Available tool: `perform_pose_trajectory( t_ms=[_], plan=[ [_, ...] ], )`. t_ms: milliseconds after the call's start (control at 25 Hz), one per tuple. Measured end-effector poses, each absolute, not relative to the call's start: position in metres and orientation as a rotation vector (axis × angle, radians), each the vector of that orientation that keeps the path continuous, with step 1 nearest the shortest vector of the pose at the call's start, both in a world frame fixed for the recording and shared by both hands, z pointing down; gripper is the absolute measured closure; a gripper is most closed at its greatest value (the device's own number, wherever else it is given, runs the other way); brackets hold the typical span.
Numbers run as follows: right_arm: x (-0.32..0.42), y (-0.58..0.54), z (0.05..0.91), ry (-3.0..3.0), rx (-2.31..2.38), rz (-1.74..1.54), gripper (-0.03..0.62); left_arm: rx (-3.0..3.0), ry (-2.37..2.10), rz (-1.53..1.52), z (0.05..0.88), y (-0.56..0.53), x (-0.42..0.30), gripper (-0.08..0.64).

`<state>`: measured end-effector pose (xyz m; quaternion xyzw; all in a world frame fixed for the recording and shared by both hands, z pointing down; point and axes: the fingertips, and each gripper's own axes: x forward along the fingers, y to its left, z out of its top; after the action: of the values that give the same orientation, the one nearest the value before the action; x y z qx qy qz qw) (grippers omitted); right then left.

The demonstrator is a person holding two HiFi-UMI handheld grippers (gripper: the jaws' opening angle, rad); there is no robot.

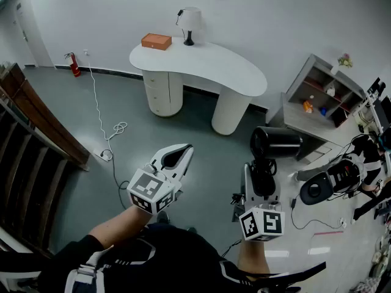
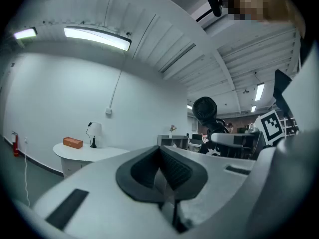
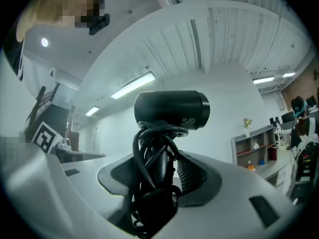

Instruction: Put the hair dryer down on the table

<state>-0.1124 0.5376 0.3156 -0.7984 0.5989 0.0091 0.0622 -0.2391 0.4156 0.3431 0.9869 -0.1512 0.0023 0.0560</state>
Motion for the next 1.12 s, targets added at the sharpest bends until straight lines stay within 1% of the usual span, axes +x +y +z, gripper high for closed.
perform_pose_trajectory(
  t_ms=[320, 800, 1120],
  plan=[
    [-0.122, 0.518, 0.307, 1.805, -2.423, 0.049, 0.348, 2.994, -0.438, -0.018, 0.336, 0.4, -0.246, 0.554],
    [-0.123, 0.502, 0.303, 1.768, -2.442, 0.04, 0.348, 2.959, -0.422, -0.02, 0.341, 0.385, -0.255, 0.555],
    [-0.137, 0.488, 0.303, 1.765, -2.465, 0.048, 0.348, 2.942, -0.386, -0.002, 0.349, 0.374, -0.268, 0.554]
  ],
)
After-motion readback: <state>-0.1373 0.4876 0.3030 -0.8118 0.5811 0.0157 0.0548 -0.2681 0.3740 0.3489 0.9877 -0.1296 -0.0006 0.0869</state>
